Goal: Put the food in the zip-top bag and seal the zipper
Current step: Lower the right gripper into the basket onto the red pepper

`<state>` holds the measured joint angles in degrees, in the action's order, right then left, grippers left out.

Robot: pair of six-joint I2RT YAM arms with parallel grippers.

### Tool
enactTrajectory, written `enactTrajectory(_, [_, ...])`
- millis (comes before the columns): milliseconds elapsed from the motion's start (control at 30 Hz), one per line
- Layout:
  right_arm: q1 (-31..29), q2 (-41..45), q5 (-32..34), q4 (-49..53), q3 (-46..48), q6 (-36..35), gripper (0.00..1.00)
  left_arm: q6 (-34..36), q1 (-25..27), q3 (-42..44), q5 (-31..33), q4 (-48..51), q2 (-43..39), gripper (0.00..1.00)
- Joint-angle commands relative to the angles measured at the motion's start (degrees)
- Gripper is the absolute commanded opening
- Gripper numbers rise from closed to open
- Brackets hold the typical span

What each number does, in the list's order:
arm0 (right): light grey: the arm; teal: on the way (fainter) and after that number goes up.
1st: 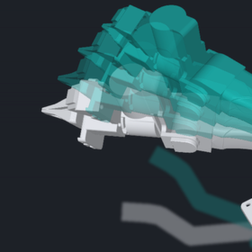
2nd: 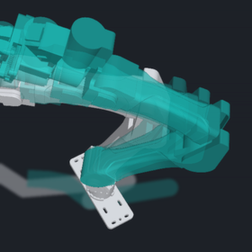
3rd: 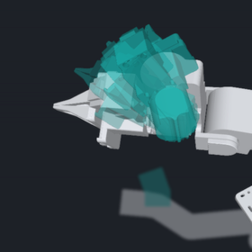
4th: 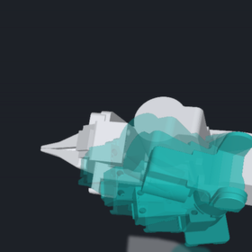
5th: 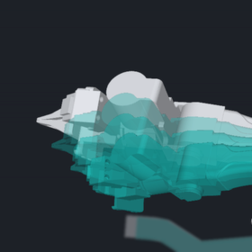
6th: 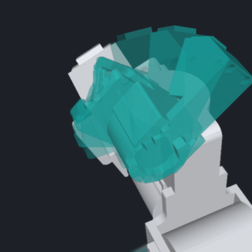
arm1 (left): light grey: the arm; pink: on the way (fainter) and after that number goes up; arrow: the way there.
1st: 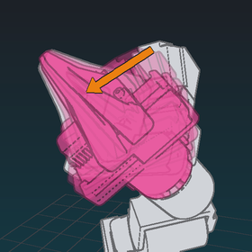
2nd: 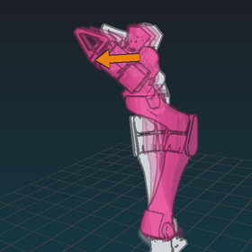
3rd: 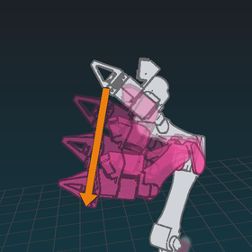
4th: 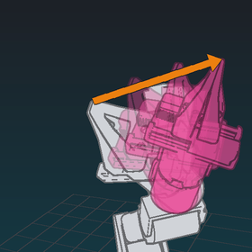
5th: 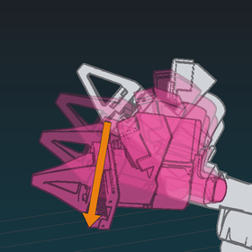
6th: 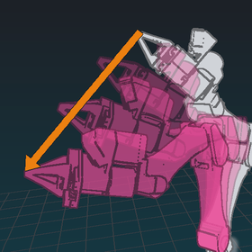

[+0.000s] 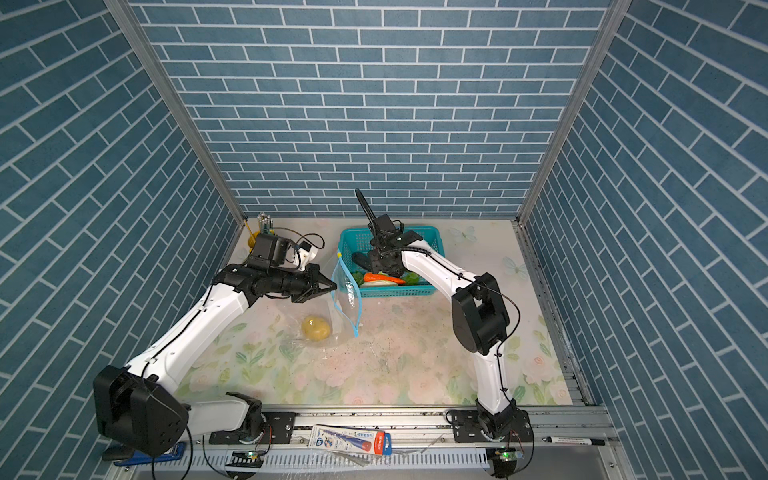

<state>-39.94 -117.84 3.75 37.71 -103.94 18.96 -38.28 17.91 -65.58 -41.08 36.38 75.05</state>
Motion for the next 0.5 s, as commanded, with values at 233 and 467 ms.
enactTrajectory(233, [0.2, -11.1, 9.6, 7.9, -14.9, -0.6, 0.66, 0.8, -0.3, -0.7, -0.6, 0.2, 1.2, 0.0])
enactTrajectory(467, [0.3, -16.6, 10.5, 8.8, -21.3, -0.3, 0.67, 0.8, -0.3, -0.5, -0.6, 0.2, 1.5, 0.0])
